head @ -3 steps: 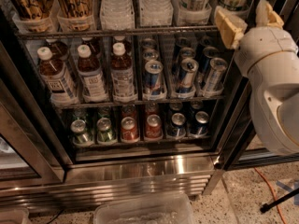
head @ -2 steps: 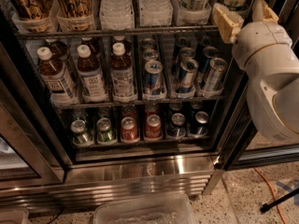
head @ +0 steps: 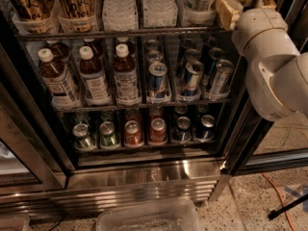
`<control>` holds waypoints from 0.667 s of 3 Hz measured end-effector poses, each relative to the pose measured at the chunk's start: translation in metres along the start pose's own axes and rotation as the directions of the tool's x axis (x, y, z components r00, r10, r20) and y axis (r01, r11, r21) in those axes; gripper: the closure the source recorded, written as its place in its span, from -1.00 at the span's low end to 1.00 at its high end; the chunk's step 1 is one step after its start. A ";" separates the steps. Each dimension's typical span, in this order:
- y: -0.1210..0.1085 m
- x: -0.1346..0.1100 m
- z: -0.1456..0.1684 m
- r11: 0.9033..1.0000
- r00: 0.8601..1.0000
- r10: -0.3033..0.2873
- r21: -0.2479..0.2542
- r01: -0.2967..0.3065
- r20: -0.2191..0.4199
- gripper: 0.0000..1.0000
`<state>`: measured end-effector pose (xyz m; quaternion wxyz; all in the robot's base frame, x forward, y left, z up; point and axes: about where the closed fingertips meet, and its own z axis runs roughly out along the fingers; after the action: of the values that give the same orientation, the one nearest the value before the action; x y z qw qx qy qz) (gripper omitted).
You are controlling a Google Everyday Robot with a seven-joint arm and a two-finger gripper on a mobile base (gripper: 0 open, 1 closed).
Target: Pick 7up can from top shelf of fridge
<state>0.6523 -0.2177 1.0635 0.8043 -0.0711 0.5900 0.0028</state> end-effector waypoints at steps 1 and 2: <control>0.000 0.000 0.000 1.000 1.000 0.000 0.000 0.000 0.000 0.04; 0.000 0.000 0.000 1.000 1.000 0.000 0.000 0.000 0.000 0.50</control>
Offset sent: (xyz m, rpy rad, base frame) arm 0.0000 0.0000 0.0000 0.0000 0.0000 0.0000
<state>0.6523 -0.2176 1.0635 0.8043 -0.0711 0.5900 0.0028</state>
